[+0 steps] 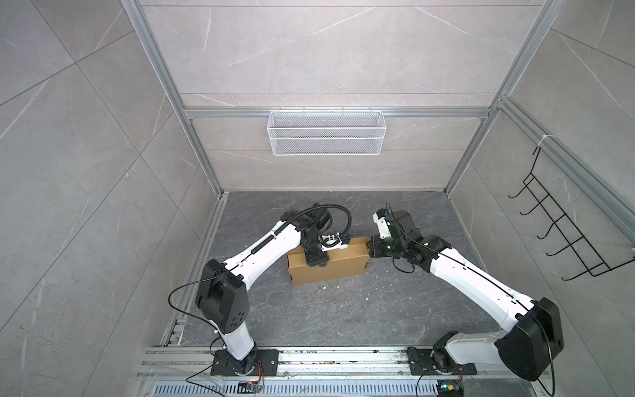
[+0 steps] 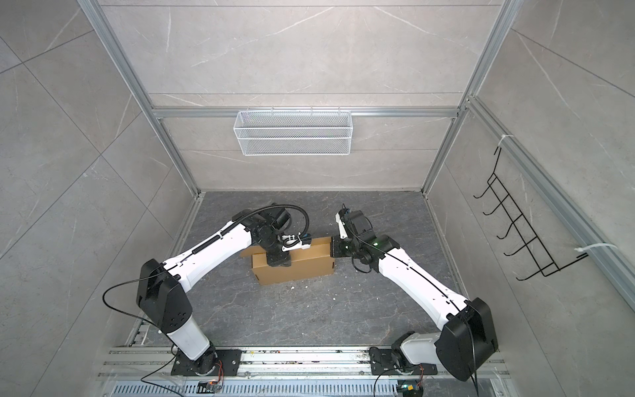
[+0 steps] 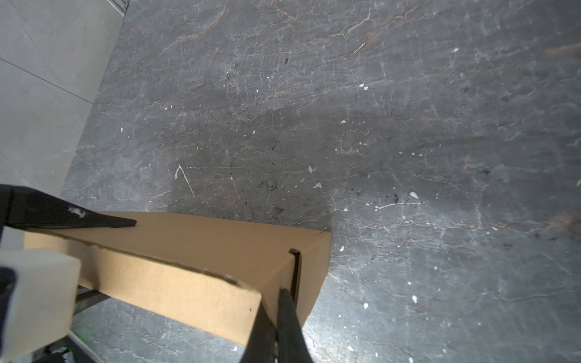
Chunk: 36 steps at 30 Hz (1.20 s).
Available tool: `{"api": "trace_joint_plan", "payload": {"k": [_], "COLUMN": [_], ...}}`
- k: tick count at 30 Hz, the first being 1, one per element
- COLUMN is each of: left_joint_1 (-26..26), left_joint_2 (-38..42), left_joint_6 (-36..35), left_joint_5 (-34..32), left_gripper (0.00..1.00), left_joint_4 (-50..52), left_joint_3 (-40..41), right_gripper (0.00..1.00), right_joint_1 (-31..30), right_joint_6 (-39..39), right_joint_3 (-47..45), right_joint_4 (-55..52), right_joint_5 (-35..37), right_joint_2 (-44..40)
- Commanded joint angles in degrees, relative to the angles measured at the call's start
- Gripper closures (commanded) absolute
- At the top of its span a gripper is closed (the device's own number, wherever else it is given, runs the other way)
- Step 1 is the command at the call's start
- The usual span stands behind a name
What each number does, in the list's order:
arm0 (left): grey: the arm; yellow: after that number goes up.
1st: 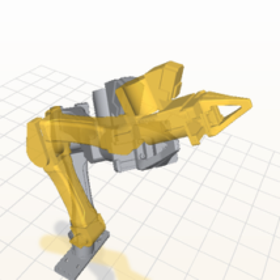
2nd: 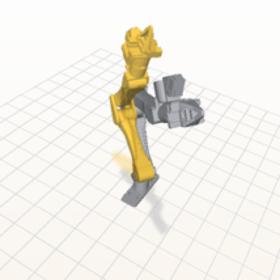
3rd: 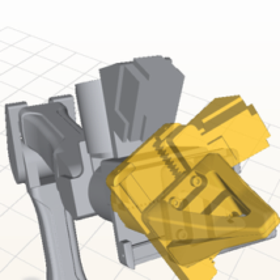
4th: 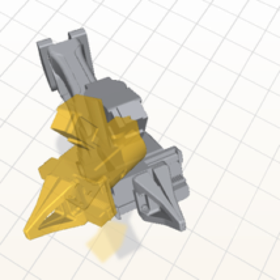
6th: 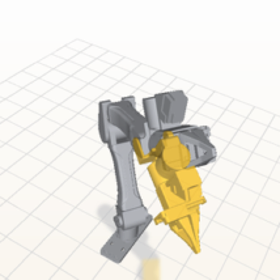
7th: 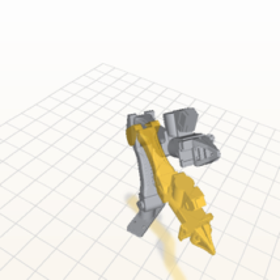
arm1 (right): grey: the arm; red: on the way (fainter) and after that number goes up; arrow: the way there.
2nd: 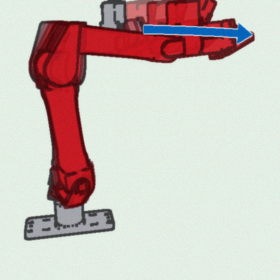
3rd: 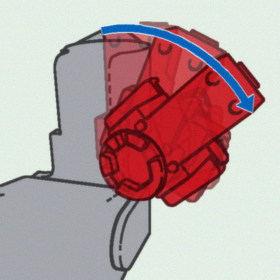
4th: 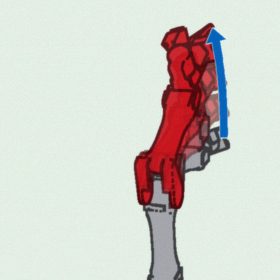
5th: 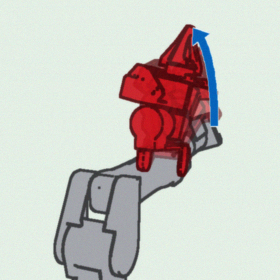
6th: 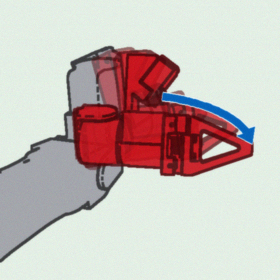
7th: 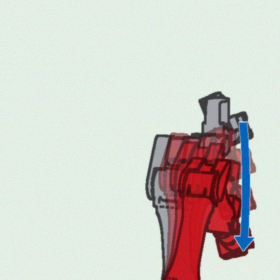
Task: Assemble paper box
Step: Fold and tuck the lid into the gap.
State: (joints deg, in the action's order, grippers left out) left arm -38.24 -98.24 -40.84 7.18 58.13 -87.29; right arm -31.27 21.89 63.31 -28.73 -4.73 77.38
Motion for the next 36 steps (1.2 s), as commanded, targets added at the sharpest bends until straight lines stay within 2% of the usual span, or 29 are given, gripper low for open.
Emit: {"api": "trace_joint_plan", "payload": {"k": [1, 13, 24, 36], "left_joint_1": [0.0, 0.1, 0.1, 0.2], "left_joint_2": [-4.1, -3.7, -3.5, 0.7], "left_joint_6": [0.8, 1.0, 2.0, 3.1], "left_joint_5": [-1.8, -2.5, -5.5, -6.3], "left_gripper": [0.53, 0.51, 0.39, 0.27], "left_joint_4": [-0.8, -1.2, -0.6, 0.7], "left_joint_3": [2.2, 2.3, 0.3, -2.2], "right_gripper": [1.0, 1.0, 1.0, 1.0], "right_joint_1": [-1.2, -1.3, -1.4, -1.4], "right_joint_6": [-4.0, -3.3, -3.2, -4.3], "right_joint_3": [-2.0, -3.9, -4.6, -3.3], "right_joint_4": [-8.2, -5.2, -5.4, -7.6], "right_joint_5": [1.4, 0.6, 1.7, 3.0], "right_joint_2": [1.4, 2.4, 2.4, 2.6]}}
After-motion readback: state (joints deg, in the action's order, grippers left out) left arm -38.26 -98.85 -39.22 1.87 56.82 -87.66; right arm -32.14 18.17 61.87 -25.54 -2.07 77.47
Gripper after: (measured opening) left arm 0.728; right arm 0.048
